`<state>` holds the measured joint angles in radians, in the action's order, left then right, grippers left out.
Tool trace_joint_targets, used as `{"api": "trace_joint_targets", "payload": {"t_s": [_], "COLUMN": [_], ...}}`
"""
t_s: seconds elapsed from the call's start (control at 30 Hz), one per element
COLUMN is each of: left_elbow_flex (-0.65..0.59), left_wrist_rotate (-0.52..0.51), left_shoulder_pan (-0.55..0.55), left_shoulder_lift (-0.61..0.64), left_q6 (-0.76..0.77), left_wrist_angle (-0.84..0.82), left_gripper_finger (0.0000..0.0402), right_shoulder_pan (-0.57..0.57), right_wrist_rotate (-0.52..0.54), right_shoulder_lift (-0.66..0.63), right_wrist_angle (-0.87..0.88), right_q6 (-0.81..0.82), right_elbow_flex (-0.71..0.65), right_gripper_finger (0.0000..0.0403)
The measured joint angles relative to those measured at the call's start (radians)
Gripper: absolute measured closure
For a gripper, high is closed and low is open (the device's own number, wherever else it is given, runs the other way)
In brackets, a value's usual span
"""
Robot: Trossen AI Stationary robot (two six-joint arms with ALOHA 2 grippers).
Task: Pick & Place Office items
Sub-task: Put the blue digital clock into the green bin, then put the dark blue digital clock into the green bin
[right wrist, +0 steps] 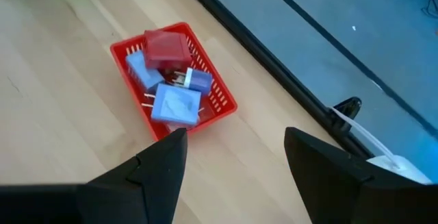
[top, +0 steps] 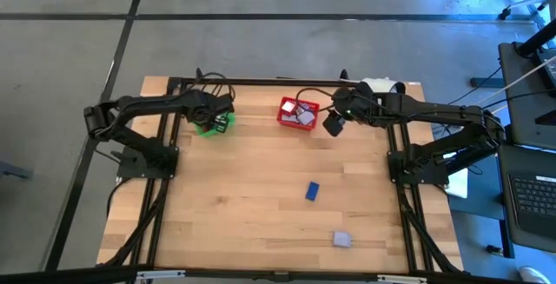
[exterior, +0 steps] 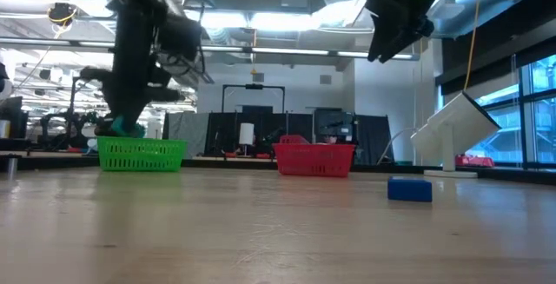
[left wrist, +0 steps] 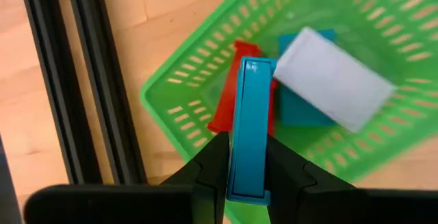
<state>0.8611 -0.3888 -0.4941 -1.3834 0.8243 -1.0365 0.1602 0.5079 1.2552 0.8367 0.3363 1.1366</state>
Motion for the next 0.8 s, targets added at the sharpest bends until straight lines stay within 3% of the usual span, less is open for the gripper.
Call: {"api": "trace_joint_targets", "payload": {"t_s": [0.17, 0.4, 0.8], "left_elbow_flex": [-0.053, -0.025, 0.151], "left_wrist_rotate": [-0.012, -0.040, 0.052], "left_shoulder_pan": [-0.022, -0.022, -0.021], "left_shoulder_lift": [0.001, 0.000, 0.000], "left_q6": [0.000, -0.017, -0.179], "left_wrist_angle": [0.059, 0.065, 0.038], "left_gripper_finger": [0.0333, 0.0296, 0.0225], "right_shoulder_pan": [0.000, 0.000, -0.017], "right_wrist_rotate": [0.000, -0.030, -0.454], "right_shoulder_lift": [0.000, 0.000, 0.006], "right_wrist_angle": [-0.029, -0.032, -0.017], "right_q6": [0.048, 0.075, 0.131], "right_elbow_flex": [0.000, 0.000, 0.000], "right_gripper_finger": [0.0156, 0.0156, 0.0156]}}
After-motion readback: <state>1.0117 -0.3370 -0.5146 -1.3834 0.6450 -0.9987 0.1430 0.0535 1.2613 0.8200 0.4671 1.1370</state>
